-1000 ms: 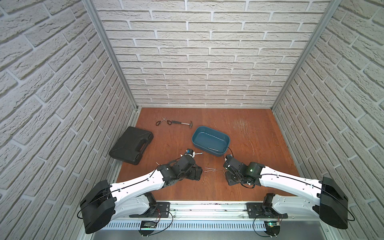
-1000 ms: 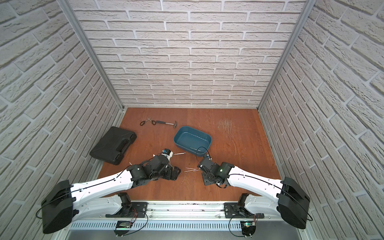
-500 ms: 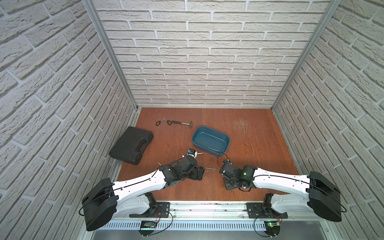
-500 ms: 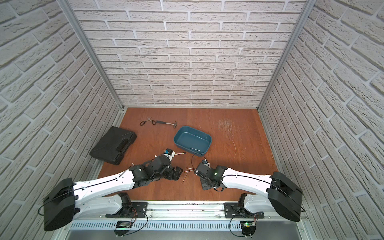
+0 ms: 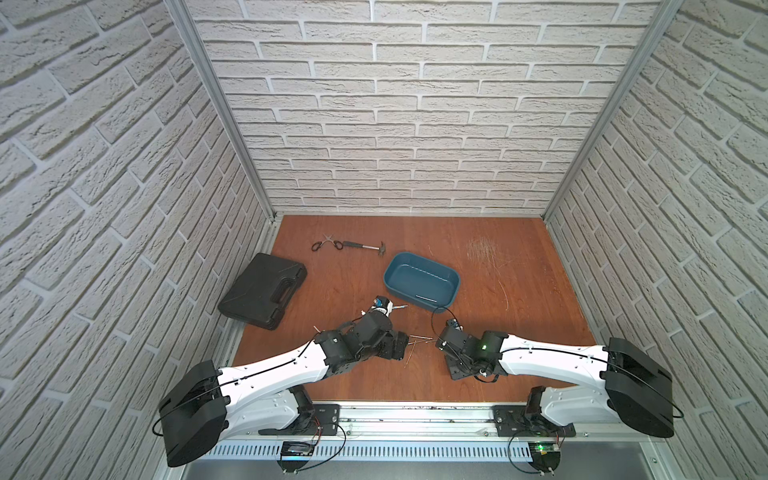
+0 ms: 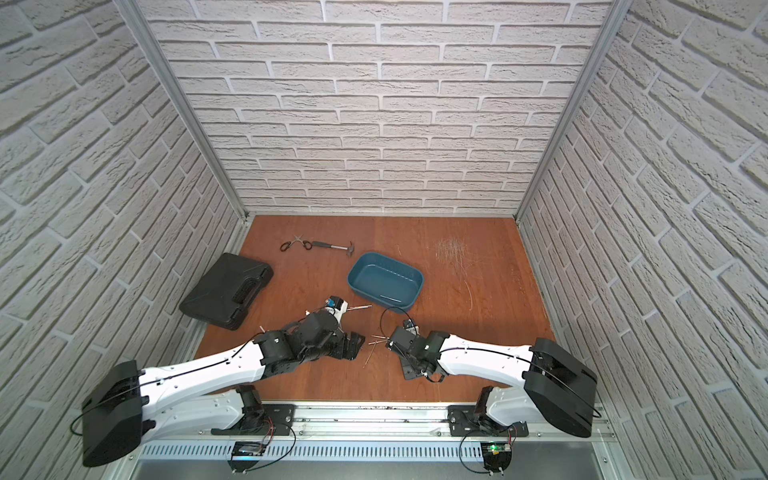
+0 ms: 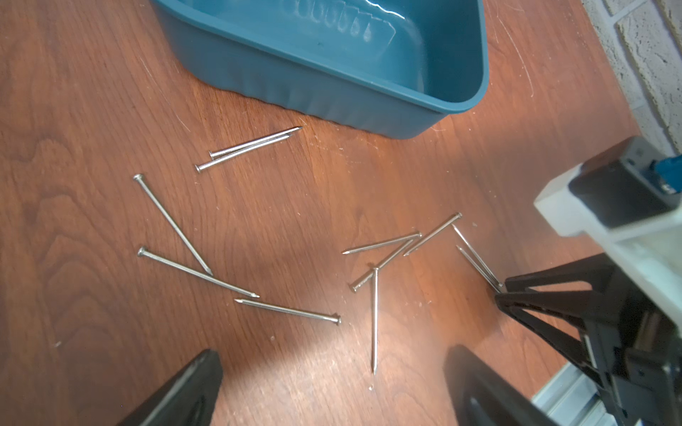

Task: Put the nails on the desktop into the storage box
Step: Pick up the nail from the center of the board.

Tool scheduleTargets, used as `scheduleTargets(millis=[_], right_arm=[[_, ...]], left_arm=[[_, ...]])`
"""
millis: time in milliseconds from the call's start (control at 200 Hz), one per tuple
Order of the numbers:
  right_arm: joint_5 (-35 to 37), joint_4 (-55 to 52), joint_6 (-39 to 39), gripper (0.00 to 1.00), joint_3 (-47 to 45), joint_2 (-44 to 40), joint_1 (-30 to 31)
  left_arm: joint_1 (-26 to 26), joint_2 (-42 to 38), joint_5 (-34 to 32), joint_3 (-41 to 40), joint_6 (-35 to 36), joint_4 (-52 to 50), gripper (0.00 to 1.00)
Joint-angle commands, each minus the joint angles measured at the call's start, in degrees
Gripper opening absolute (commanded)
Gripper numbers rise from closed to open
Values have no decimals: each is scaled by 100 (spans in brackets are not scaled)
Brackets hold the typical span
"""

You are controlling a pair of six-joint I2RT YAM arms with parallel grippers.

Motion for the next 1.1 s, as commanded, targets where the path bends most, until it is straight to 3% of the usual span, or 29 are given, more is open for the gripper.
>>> scheduleTargets(millis=[0, 315, 890, 1095], right_arm=[[128, 123, 102, 22, -123, 51, 57], [73, 172, 192, 21, -267, 58, 53], [-29, 88, 295, 3, -334, 91, 261], [54, 93, 338, 3, -325, 69, 290]], left_arm=[[-25, -10, -68, -66, -7, 136, 98], [-25, -30, -81, -72, -8, 152, 98], [-29, -52, -89, -109, -38, 204, 98], [-25, -39, -73, -76, -33, 189, 98]])
